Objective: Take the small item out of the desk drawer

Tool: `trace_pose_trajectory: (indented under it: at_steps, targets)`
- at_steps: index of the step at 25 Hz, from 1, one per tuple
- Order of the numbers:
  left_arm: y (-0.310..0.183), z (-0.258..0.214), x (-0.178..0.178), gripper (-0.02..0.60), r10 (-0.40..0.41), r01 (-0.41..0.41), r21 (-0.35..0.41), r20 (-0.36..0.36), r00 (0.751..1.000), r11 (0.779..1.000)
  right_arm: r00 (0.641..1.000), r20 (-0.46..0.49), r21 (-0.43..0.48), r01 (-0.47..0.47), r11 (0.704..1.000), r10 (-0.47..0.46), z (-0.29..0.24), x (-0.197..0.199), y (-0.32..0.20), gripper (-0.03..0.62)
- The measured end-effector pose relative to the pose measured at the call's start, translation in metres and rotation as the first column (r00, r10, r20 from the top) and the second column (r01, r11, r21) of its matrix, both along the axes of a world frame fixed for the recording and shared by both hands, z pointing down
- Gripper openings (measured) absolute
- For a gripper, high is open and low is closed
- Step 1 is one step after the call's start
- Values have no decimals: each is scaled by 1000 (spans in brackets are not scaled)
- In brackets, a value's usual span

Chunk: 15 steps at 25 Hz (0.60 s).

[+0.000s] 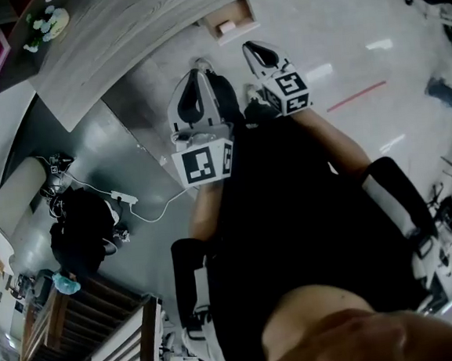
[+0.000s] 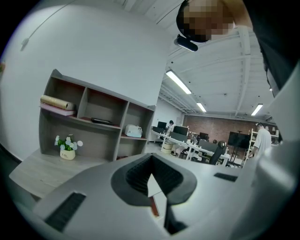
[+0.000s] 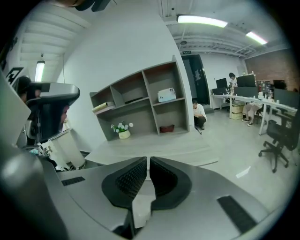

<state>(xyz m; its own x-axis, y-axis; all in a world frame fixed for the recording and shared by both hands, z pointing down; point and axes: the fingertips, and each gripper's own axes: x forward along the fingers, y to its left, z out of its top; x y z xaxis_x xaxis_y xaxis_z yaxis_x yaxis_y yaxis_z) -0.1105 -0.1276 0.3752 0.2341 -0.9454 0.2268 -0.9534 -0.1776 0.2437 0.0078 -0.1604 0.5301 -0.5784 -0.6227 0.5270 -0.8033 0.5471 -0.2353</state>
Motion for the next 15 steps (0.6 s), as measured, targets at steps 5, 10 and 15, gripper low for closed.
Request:
trace_pose_trajectory:
  at_steps: [5, 10, 15]
  targets:
    - [-22, 10, -8, -2, -13, 12, -31, -41, 999, 999, 998, -68, -85, 4, 996, -10, 53, -5, -21, 36]
    - [-39, 22, -10, -2, -9, 6, -52, -56, 998, 999, 990, -138, -176, -10, 984, -15, 111, -4, -35, 83]
    - [-54, 34, -11, -2, -6, 1, -68, -64, 998, 998, 977, -211, -261, -36, 965, -20, 179, 4, -44, 111]
